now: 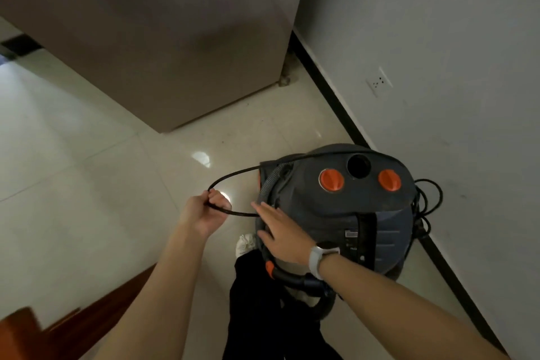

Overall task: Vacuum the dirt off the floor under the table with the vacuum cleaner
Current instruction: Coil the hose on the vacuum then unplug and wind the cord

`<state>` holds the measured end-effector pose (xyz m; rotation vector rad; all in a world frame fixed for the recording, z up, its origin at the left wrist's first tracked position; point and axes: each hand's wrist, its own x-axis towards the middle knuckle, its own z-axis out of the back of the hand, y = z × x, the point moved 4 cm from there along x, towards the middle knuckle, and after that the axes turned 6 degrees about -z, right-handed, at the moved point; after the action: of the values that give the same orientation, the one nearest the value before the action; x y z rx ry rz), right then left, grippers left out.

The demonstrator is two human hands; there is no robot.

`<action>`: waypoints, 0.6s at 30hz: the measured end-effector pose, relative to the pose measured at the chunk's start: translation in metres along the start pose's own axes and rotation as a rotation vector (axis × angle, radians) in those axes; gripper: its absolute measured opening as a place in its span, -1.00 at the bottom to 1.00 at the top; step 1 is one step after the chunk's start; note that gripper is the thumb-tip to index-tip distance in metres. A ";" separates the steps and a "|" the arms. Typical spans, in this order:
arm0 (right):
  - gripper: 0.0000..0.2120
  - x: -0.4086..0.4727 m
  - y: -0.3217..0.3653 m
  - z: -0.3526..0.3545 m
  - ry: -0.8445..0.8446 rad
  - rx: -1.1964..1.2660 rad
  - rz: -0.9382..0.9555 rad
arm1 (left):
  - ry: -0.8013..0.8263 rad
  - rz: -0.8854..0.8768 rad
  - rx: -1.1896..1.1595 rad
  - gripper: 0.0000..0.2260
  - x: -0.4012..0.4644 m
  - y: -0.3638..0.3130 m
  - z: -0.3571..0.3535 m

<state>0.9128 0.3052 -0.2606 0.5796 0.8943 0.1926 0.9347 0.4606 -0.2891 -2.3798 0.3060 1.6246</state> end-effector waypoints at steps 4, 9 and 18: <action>-0.69 -0.019 -0.008 -0.019 -0.016 0.064 -0.071 | 0.028 -0.037 0.010 -0.66 -0.028 0.012 0.021; -0.76 -0.076 -0.013 -0.011 -0.157 0.060 0.133 | -0.032 -0.209 0.305 -0.68 -0.038 0.032 0.039; -0.73 -0.141 -0.086 0.013 -0.460 -0.240 0.165 | -0.317 -0.426 0.804 -0.80 -0.034 0.087 0.074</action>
<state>0.8288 0.1738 -0.2062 0.4469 0.3702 0.2973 0.8304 0.4027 -0.2904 -1.4466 0.2898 1.3049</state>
